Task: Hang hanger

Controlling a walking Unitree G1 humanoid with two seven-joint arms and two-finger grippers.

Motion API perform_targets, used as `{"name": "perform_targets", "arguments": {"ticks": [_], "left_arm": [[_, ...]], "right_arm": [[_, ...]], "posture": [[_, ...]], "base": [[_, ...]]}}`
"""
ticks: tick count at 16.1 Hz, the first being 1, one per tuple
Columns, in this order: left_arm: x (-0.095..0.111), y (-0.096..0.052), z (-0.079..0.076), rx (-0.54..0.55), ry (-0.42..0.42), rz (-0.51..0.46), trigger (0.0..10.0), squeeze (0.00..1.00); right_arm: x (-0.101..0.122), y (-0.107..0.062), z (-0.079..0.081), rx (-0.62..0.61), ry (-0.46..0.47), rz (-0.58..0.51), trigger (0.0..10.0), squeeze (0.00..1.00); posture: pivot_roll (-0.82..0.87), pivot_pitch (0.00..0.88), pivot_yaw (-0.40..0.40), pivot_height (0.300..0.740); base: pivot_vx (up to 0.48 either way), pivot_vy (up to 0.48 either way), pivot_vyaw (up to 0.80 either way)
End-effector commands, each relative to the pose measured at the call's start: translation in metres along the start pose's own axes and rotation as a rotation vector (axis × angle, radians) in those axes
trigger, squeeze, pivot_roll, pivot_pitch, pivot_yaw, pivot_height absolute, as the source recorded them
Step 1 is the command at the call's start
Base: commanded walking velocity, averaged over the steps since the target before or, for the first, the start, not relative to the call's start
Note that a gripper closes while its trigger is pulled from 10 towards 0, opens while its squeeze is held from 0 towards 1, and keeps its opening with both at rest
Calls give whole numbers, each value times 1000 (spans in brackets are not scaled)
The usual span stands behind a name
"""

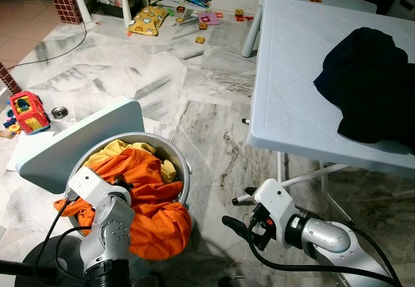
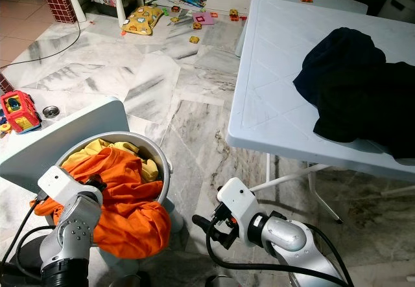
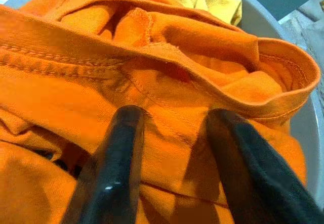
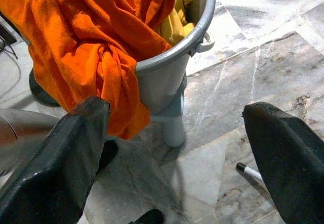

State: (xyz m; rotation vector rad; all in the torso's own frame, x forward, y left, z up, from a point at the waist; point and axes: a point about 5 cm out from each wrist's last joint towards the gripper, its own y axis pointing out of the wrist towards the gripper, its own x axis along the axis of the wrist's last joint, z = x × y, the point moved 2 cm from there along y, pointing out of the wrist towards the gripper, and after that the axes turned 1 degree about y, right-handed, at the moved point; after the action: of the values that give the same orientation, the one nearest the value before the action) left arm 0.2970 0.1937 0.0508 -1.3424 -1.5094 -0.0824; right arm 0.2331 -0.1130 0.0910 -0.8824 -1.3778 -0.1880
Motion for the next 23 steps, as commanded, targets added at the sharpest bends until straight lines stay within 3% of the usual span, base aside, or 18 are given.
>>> {"name": "perform_targets", "arguments": {"ticks": [1,16,20,21,23], "left_arm": [[-29,-6,4,18,-24,84,0,0],[-29,-10,5,10,-1,64,0,0],[-14,-17,2,-64,155,-21,0,0],[-10,-23,1,-121,270,-47,0,0],[-13,-31,2,-172,340,-29,0,0]], "right_arm": [[-1,-1,1,4,-10,6,10000,0],[0,-2,2,13,-9,10,10000,0],[-1,-2,2,12,-5,13,10000,0],[-1,-2,1,13,-5,13,10000,0],[-2,-1,2,16,-3,14,10000,0]], "posture": [[-174,166,-56,740],[-171,171,-61,740],[-167,171,-62,740],[-162,173,-62,740],[-154,174,-63,740]], "base": [[0,0,0],[0,0,0],[0,0,0],[0,0,0],[0,0,0]]}}
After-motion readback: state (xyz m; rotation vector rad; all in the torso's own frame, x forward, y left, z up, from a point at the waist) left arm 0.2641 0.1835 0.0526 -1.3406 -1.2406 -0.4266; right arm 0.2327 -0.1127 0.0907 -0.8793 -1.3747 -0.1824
